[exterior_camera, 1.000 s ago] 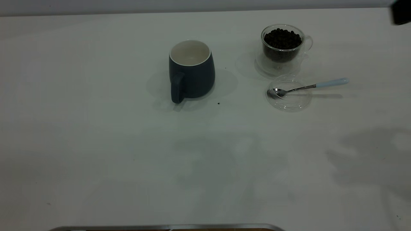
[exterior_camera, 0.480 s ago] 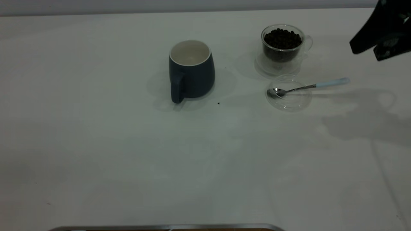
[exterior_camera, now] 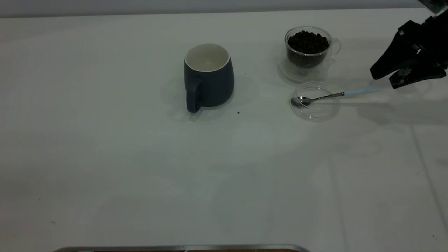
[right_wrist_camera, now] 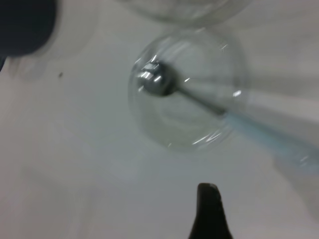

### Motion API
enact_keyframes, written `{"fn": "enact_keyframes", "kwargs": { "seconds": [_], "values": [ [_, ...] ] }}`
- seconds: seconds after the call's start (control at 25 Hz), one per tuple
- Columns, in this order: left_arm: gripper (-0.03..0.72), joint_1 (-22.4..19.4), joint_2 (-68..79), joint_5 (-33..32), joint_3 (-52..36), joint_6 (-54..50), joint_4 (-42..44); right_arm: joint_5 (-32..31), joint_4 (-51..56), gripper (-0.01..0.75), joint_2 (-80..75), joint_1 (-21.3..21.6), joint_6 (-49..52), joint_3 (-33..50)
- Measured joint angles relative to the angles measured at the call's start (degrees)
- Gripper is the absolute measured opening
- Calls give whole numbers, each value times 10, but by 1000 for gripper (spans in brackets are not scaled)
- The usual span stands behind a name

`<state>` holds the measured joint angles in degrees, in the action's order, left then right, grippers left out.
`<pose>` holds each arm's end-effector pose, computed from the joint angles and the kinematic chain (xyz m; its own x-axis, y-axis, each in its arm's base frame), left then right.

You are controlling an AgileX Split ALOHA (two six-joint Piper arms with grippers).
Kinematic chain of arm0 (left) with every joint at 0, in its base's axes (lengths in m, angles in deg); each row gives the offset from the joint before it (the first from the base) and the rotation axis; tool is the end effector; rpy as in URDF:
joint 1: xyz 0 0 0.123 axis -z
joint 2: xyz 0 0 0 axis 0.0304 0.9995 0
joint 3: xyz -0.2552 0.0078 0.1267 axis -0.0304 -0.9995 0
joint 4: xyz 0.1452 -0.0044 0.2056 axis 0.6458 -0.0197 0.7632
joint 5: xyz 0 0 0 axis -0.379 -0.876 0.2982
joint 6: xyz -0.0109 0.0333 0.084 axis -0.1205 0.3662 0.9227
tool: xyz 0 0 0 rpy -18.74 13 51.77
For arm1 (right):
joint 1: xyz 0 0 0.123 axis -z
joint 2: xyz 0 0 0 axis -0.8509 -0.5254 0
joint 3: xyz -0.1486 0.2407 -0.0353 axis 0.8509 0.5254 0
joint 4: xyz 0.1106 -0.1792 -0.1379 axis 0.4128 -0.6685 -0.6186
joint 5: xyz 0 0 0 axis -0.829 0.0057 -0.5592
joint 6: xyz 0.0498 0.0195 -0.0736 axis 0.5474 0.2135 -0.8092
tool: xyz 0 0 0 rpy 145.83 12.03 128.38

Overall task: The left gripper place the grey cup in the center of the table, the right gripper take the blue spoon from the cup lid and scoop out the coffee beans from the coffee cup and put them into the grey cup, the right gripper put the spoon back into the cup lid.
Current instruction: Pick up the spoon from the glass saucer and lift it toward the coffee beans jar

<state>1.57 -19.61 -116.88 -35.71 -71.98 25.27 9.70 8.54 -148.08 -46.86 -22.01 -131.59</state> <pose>-0.0091 -0.0026 0.2664 -0.5175 0.0672 -0.8530 0.1069 0.9942 0.0134 0.3934 -0.0270 0.0359 -0.9687 -0.0396 -0.2449 -0.1650 0.8399 0.5171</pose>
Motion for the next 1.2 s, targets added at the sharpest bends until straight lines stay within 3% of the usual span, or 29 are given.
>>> {"fn": "enact_keyframes", "kwargs": {
  "seconds": [0.2,0.6,1.2],
  "values": [
    [566,0,0,0,0,0,0,-31,-1,592,-45,20,3,-48],
    [566,0,0,0,0,1,0,-62,-1,592,-101,20,4,-110],
    [566,0,0,0,0,1,0,-78,32,592,-119,18,-6,-117]
  ]
}}
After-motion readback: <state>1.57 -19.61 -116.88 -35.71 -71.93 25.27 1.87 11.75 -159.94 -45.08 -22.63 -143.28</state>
